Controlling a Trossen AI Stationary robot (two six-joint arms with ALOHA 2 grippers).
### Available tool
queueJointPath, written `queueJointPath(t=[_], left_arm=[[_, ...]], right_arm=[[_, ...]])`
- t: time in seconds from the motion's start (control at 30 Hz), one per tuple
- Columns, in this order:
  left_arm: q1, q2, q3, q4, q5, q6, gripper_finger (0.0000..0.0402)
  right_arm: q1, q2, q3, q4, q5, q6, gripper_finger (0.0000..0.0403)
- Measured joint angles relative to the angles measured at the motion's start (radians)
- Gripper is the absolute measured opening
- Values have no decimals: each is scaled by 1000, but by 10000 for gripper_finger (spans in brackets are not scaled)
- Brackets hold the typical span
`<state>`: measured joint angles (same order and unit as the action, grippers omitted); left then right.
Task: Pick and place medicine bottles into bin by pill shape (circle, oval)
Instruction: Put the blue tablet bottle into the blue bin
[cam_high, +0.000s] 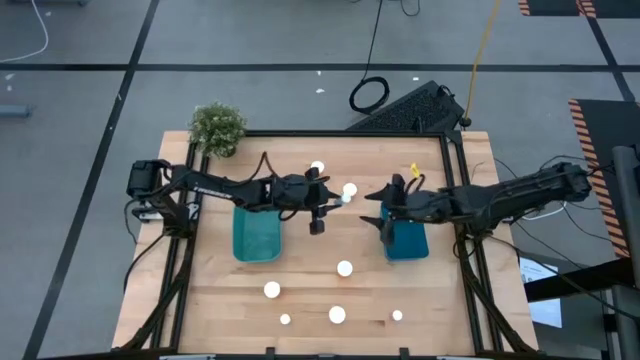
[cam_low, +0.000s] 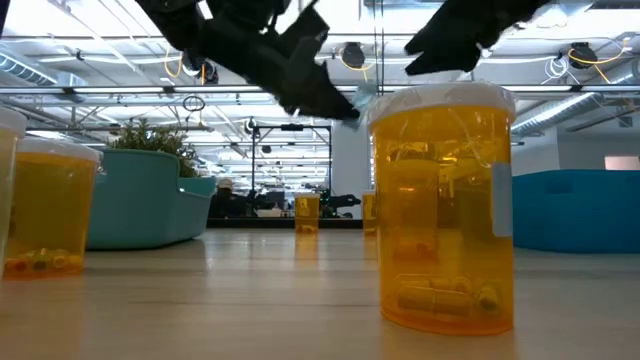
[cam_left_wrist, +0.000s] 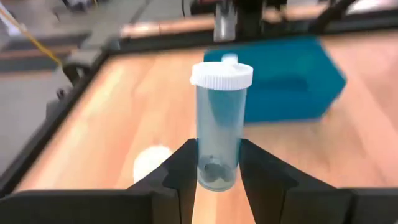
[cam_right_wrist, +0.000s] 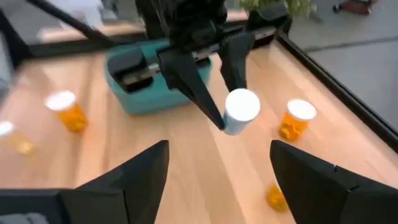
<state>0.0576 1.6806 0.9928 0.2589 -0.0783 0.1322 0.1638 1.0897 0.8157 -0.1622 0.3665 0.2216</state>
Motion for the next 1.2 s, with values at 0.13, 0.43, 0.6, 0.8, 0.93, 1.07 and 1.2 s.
queueJointPath(t=[0.13,0.43,0.6,0.8,0.93,1.07,1.2], left_arm=[[23,0,0,-112,26,9,115],[27,0,0,-193,29,39,115],[25,0,0,-225,29,46,115],[25,0,0,-233,29,47,115],[25,0,0,-230,29,45,115],[25,0,0,-229,29,43,115],[25,0,0,-221,28,42,115]], right_arm=[[-47,115,110,-107,-20,-5,256],[-149,369,310,-182,-187,-94,247],[-178,446,357,-182,-238,-132,247],[-195,448,360,-180,-238,-156,244],[-196,448,359,-188,-238,-171,229],[-196,462,355,-187,-238,-178,209],[-196,472,355,-174,-240,-181,193]])
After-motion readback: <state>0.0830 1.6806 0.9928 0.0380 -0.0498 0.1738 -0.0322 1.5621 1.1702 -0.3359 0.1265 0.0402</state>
